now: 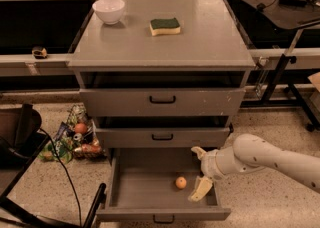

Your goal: Pick orange from bottom drawer and place on counter

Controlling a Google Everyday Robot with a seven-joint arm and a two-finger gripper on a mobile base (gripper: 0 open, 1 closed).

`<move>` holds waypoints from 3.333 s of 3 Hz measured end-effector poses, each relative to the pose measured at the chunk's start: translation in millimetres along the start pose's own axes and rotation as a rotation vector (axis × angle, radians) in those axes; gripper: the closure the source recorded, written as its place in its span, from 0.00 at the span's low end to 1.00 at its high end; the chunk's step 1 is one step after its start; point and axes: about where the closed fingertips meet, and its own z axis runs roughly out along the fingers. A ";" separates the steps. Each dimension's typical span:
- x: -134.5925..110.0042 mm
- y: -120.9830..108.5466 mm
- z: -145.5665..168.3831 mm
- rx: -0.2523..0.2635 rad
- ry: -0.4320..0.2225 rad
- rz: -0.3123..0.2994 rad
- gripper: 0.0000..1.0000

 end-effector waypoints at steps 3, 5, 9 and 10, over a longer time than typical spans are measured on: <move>128.3 -36.0 91.4 0.017 -0.143 0.029 0.00; 153.4 -57.2 139.4 0.031 -0.178 0.103 0.00; 205.4 -95.9 248.8 0.096 -0.257 0.129 0.00; 213.7 -97.8 265.4 0.097 -0.250 0.136 0.18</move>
Offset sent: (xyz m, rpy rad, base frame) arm 0.0333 -0.0723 -0.1702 0.1580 -0.0491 -0.0090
